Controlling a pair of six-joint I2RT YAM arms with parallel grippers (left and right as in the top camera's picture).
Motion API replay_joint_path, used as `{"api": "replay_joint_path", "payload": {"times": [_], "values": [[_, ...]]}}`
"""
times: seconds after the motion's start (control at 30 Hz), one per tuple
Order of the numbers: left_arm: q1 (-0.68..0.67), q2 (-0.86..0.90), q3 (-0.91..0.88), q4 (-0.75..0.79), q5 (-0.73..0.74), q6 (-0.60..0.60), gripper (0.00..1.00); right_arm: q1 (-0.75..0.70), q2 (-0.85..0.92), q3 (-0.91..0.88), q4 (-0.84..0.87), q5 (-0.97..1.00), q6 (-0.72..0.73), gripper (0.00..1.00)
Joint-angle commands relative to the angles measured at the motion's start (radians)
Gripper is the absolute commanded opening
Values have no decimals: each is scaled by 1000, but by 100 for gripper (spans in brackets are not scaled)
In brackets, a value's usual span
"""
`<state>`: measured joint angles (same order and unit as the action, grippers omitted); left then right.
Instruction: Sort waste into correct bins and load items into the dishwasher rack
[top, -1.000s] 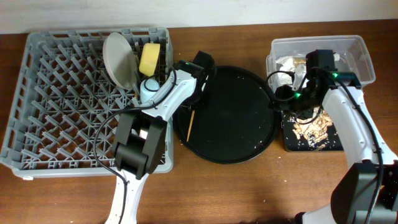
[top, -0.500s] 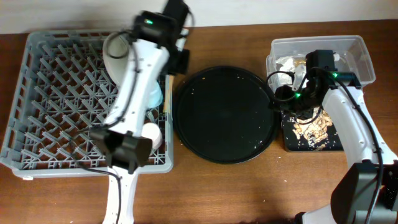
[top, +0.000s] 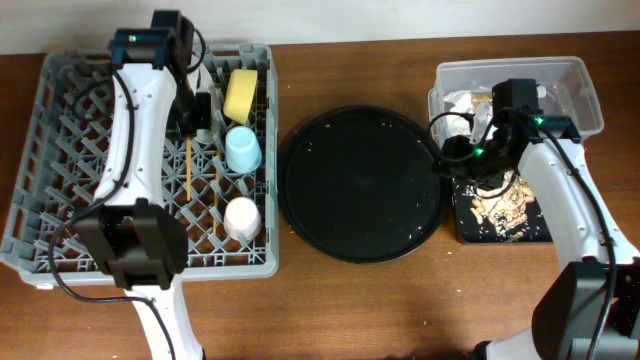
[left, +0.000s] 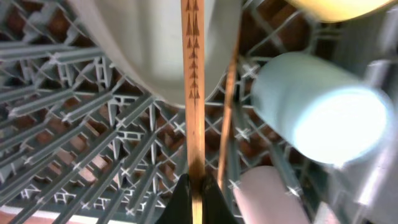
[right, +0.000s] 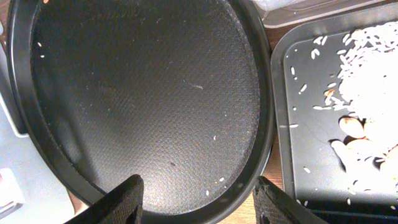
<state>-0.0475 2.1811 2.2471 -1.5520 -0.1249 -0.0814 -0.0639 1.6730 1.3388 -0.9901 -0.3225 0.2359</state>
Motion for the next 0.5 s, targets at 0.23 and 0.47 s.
{"api": "replay_joint_path", "payload": {"times": [0.23,0.47], "values": [[-18,-44,-45,52,56,30,65,-1,5,6,5,5,6,58],[-13,-303,-34,72,167,27,65,-1,-112,106,-116,2,-73,57]]}}
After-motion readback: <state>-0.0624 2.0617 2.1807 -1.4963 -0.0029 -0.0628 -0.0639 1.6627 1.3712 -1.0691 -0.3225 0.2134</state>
